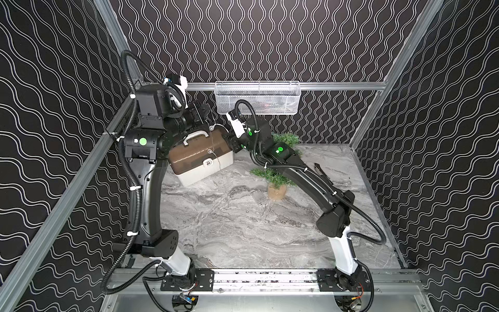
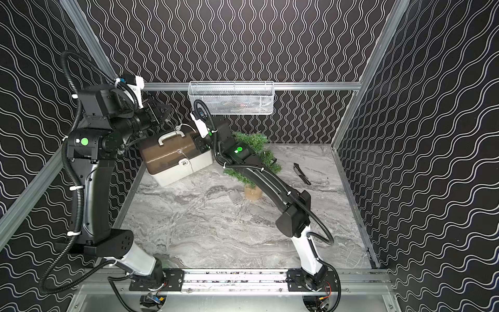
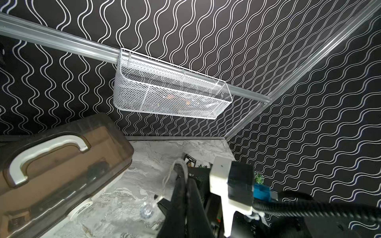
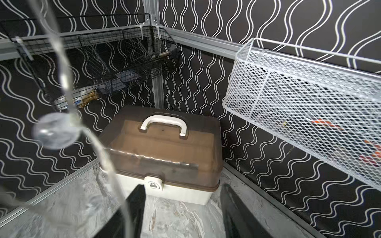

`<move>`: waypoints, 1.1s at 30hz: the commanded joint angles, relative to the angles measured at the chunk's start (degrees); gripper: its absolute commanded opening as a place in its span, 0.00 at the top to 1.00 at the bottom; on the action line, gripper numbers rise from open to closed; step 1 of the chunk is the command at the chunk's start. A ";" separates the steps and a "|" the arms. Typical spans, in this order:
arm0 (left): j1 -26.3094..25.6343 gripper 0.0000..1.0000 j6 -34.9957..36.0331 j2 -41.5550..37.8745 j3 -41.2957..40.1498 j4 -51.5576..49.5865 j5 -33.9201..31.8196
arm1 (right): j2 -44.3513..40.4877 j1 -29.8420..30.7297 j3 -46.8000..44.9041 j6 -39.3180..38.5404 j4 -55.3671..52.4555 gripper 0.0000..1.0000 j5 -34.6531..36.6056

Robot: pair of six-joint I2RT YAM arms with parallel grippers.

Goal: Remove string lights from the small christmas tree
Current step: Remove the light string from the Christmas tree.

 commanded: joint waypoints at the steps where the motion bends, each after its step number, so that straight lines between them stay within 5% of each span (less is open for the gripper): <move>1: 0.50 1.00 -0.65 -0.35 0.13 2.37 1.89 | 0.41 0.00 1.75 -0.24 1.95 0.54 2.69; 10: 1.65 1.00 -1.49 -1.06 -2.95 4.39 3.53 | -2.60 -0.15 -0.75 -2.09 7.40 1.00 3.58; 21: 1.57 1.00 -4.16 -6.97 -18.03 15.79 7.19 | 4.37 -4.35 12.00 -3.80 13.21 1.00 -0.25; 33: -4.19 1.00 -7.28 -9.56 -27.67 28.11 8.58 | -2.50 -10.42 3.94 -4.47 26.57 1.00 3.69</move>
